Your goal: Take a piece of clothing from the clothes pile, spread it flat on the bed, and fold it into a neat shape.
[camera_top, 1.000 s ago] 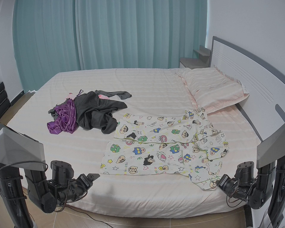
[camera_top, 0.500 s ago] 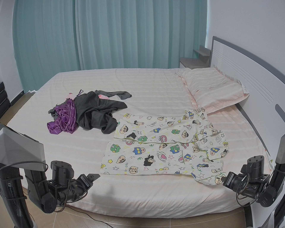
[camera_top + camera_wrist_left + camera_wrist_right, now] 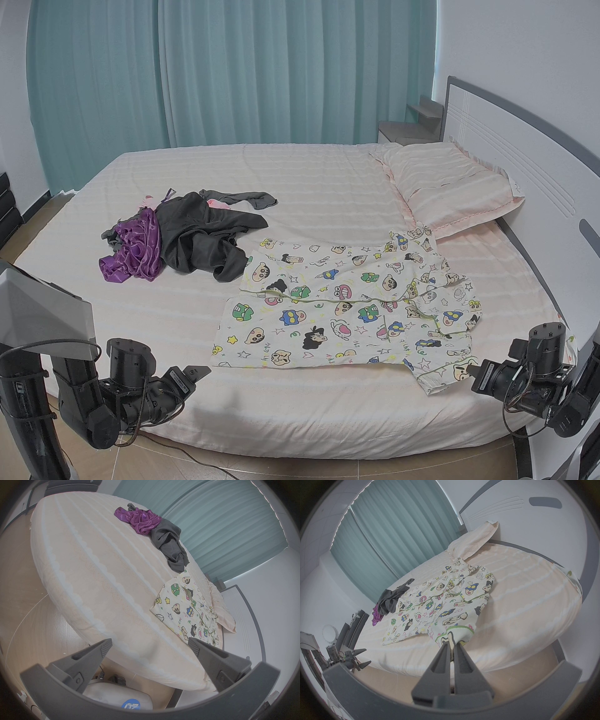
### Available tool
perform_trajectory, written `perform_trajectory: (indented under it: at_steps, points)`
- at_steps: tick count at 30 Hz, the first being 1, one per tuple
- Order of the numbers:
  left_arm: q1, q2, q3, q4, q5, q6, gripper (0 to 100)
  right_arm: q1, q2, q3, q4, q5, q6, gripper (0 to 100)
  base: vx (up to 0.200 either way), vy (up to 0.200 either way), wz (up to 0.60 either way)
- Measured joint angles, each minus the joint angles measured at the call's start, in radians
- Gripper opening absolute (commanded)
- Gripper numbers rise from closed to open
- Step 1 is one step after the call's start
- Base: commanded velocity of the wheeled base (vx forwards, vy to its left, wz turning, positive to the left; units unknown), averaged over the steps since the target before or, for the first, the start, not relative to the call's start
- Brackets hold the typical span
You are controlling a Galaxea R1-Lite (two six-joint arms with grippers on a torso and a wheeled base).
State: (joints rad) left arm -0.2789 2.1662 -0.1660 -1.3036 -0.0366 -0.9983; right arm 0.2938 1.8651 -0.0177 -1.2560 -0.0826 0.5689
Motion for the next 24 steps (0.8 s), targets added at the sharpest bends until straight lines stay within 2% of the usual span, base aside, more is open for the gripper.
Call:
perform_trajectory:
  at_steps: [6, 7, 12, 19, 24]
  points:
    - [0.0, 0.0, 0.0, 0.0, 0.0, 0.0, 100, 0.001, -0.016, 0.0, 0.019, 0.0, -0.041, 0, 0.0, 0.0, 0.0]
    - [0.0, 0.0, 0.0, 0.0, 0.0, 0.0, 100, 0.002, -0.017, 0.0, 0.034, 0.0, -0.044, 100, 0.0, 0.0, 0.0]
    - [-0.002, 0.0, 0.0, 0.0, 0.0, 0.0, 100, 0.022, -0.024, 0.0, 0.105, 0.007, -0.048, 100, 0.0, 0.0, 0.0]
    - [-0.003, 0.0, 0.0, 0.0, 0.0, 0.0, 100, 0.032, -0.038, 0.0, 0.109, 0.008, -0.051, 100, 0.0, 0.0, 0.0]
    - [-0.004, 0.0, 0.0, 0.0, 0.0, 0.0, 100, 0.01, -0.02, 0.0, 0.099, 0.023, -0.041, 100, 0.0, 0.0, 0.0]
